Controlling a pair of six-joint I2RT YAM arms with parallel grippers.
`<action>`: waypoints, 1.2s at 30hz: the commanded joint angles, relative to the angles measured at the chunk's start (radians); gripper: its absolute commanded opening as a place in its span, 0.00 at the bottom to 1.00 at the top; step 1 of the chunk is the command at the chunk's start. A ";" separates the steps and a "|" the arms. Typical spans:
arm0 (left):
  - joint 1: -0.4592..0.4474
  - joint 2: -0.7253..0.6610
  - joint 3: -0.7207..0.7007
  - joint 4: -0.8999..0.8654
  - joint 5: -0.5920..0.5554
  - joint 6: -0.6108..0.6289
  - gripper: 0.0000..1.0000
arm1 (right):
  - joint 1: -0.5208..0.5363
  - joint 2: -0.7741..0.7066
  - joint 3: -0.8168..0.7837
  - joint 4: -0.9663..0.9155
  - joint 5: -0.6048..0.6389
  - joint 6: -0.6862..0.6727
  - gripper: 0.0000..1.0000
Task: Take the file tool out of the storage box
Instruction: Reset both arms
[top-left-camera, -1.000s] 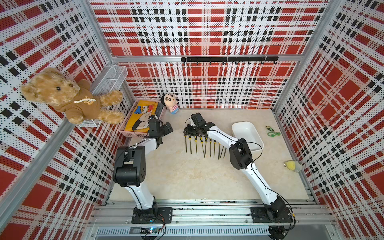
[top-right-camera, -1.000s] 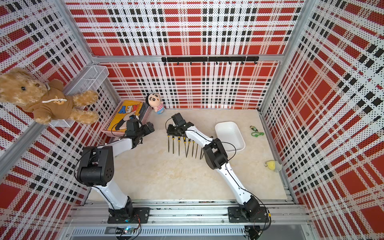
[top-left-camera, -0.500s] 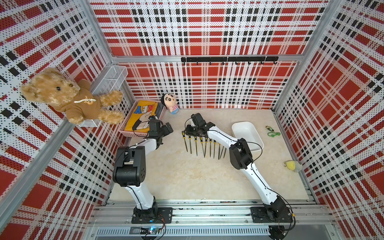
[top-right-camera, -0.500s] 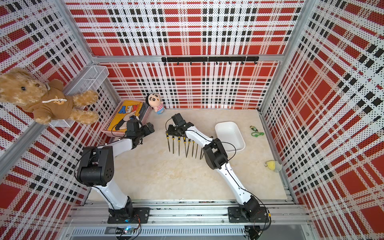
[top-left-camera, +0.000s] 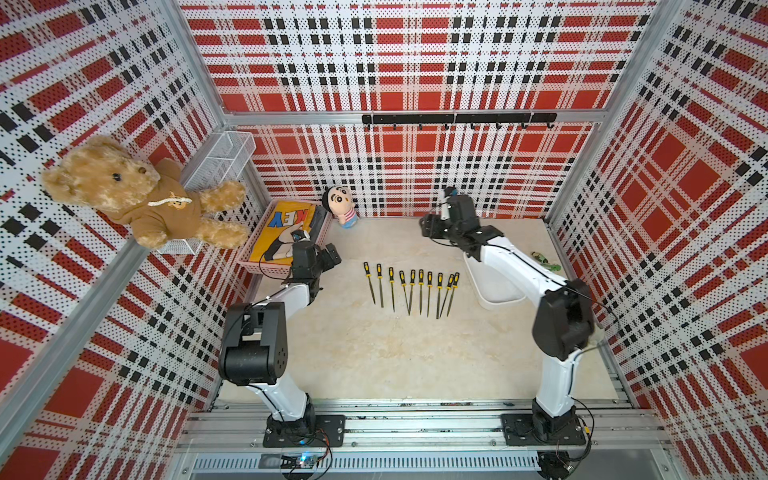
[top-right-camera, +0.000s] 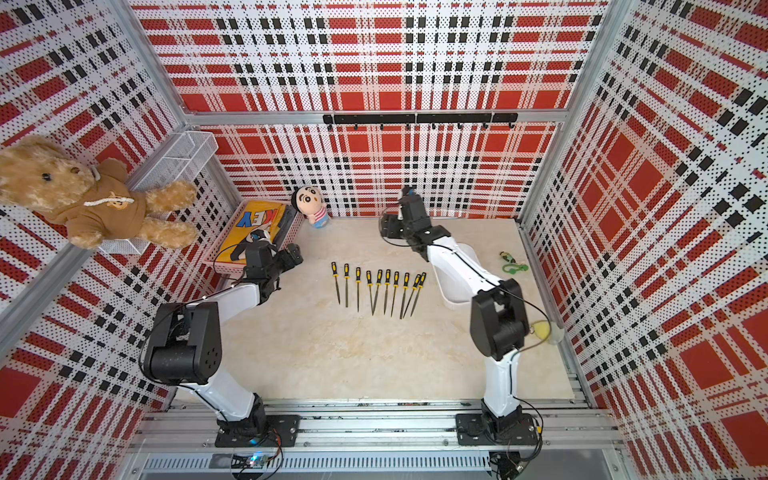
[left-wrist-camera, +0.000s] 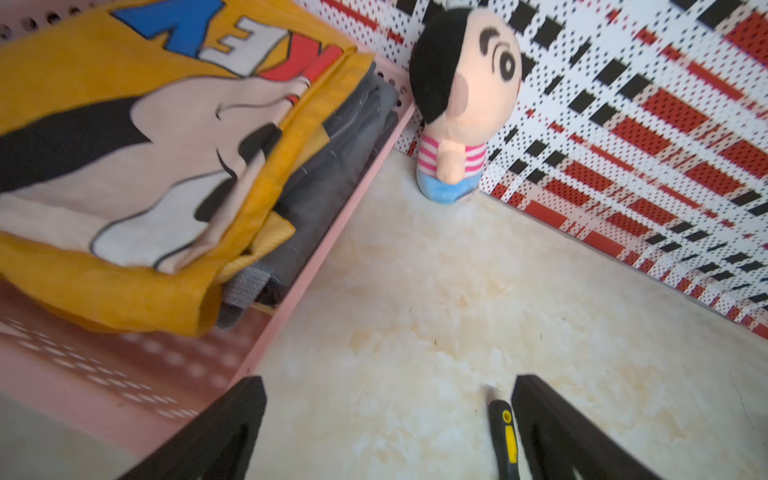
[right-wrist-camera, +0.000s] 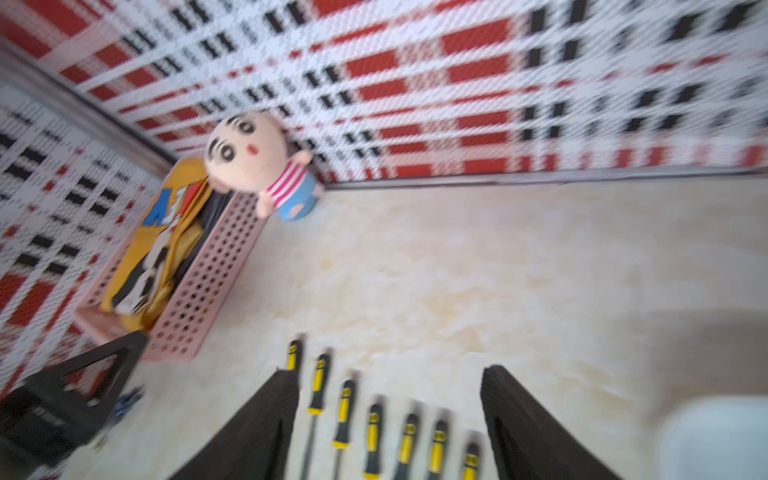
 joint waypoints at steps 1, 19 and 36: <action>0.020 -0.062 -0.052 0.091 -0.073 0.061 0.99 | -0.063 -0.143 -0.210 0.126 0.110 -0.095 0.80; 0.065 -0.224 -0.518 0.613 -0.235 0.162 0.99 | -0.493 -0.596 -0.945 0.466 0.357 -0.125 1.00; -0.100 -0.147 -0.657 0.935 -0.378 0.323 0.99 | -0.489 -0.482 -1.260 1.043 0.051 -0.282 1.00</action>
